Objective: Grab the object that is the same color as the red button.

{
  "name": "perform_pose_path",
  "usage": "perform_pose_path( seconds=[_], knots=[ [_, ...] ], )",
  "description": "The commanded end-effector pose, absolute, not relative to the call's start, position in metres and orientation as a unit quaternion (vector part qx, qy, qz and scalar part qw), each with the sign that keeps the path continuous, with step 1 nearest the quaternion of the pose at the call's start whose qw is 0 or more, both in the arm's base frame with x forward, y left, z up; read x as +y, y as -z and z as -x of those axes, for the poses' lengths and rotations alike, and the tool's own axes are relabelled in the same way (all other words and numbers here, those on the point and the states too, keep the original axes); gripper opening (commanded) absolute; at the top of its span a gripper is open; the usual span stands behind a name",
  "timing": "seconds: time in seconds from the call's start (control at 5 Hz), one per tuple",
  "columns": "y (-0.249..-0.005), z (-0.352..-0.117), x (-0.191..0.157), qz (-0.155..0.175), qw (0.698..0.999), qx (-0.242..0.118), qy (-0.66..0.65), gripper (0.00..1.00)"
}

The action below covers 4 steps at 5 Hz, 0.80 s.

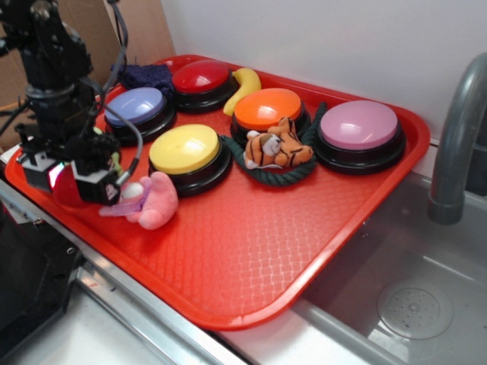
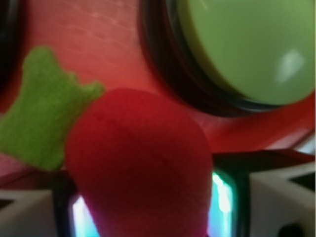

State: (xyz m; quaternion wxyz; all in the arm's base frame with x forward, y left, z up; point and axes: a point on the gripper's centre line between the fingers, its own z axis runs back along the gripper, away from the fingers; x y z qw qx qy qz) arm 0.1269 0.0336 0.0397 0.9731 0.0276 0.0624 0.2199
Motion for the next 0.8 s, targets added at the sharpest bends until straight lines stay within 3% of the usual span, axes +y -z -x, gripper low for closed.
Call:
perform_pose_path(
  seconds=[0.0, 0.2, 0.4, 0.6],
  knots=[
    [-0.128, -0.167, -0.001, -0.006, 0.995, -0.032, -0.091, 0.0],
    [-0.156, -0.177, -0.024, -0.01, 0.998, -0.059, -0.029, 0.0],
    [-0.165, -0.182, -0.043, -0.019, 0.998, -0.054, 0.02, 0.0],
    [-0.165, -0.182, -0.043, -0.019, 0.998, -0.054, 0.02, 1.0]
  ],
)
